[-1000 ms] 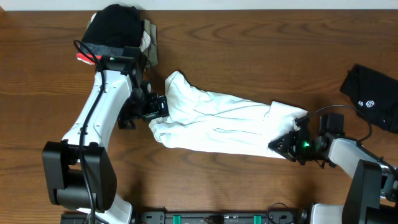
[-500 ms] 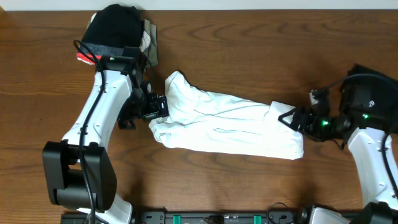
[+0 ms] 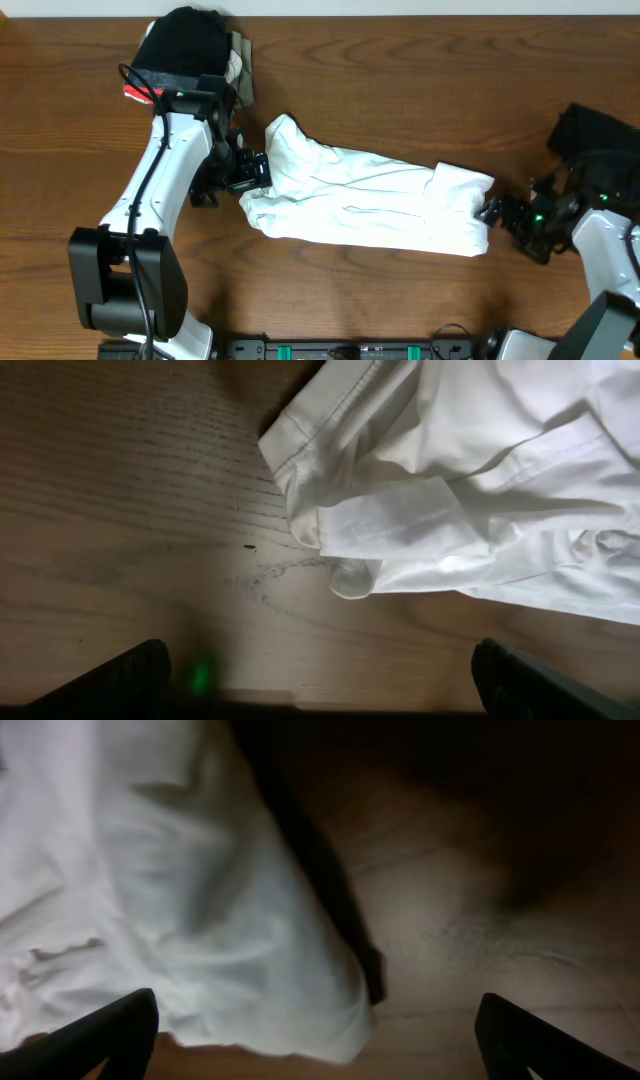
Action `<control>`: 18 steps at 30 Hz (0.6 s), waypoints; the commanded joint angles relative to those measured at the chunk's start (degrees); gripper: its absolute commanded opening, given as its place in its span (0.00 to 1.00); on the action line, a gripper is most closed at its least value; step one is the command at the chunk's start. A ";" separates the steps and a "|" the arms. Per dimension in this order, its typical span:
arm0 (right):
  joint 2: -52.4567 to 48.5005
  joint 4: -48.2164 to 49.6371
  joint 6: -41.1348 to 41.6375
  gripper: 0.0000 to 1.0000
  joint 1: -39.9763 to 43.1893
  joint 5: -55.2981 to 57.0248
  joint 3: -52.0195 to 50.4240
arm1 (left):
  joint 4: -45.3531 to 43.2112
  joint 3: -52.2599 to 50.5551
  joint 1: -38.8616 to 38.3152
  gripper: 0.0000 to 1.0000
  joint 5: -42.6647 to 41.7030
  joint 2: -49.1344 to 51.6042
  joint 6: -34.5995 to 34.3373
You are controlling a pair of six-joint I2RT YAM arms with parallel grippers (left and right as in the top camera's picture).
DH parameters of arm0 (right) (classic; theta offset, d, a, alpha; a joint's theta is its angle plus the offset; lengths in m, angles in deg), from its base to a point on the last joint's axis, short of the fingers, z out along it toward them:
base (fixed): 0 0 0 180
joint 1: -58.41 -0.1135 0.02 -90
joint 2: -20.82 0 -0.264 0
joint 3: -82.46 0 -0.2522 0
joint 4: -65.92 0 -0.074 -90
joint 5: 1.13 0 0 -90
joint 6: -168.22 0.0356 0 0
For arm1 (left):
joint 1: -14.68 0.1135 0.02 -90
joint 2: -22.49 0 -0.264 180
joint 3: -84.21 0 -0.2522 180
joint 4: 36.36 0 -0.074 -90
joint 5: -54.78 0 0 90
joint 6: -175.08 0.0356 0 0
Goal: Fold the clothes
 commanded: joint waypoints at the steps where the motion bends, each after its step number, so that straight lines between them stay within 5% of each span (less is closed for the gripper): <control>1: -1.92 1.42 -0.02 0.99 0.39 -0.72 -2.10 | 0.17 0.31 0.20 0.98 0.70 0.09 0.50; 18: -9.14 9.73 -6.84 0.98 0.35 -8.48 -3.43 | 0.35 0.31 0.20 0.98 0.70 0.09 0.48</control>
